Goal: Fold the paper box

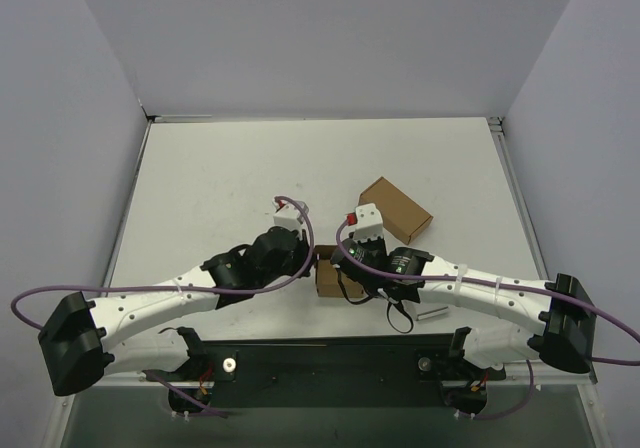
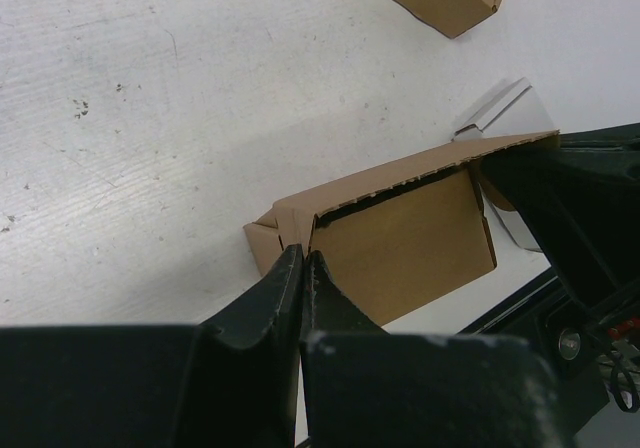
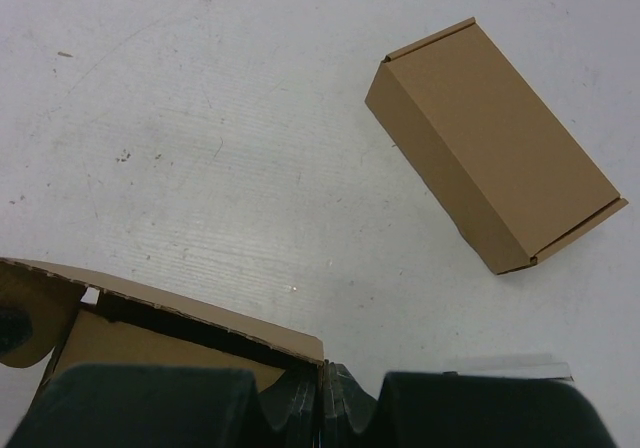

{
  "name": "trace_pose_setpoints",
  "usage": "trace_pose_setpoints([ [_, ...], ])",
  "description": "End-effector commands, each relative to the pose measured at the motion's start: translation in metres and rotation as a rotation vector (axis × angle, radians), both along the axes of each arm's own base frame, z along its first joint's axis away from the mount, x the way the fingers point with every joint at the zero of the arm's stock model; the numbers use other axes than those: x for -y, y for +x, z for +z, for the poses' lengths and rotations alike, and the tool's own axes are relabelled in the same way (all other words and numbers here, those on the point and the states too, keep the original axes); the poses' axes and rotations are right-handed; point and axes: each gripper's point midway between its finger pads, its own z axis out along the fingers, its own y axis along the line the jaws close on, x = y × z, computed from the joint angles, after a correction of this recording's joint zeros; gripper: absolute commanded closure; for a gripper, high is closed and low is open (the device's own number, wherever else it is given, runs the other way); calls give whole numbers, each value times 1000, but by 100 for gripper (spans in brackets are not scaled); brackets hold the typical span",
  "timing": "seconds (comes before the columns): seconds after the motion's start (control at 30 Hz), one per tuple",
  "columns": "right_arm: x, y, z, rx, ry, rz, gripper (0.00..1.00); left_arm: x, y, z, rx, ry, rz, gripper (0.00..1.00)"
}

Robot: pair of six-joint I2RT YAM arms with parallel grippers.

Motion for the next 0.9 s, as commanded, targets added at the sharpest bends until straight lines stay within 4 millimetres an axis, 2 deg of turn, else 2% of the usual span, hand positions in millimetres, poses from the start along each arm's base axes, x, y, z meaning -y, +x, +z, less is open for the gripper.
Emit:
trace_pose_setpoints([
  [0.0,-27,-4,7,-19,124,16,100,33,-8,41,44,-163,-67,100],
  [0.4,-35,-5,2,-50,147,4,100,36,-11,40,54,-150,-64,100],
  [0.87,-47,-1,8,-67,198,-14,100,40,-19,29,42,-146,-65,100],
])
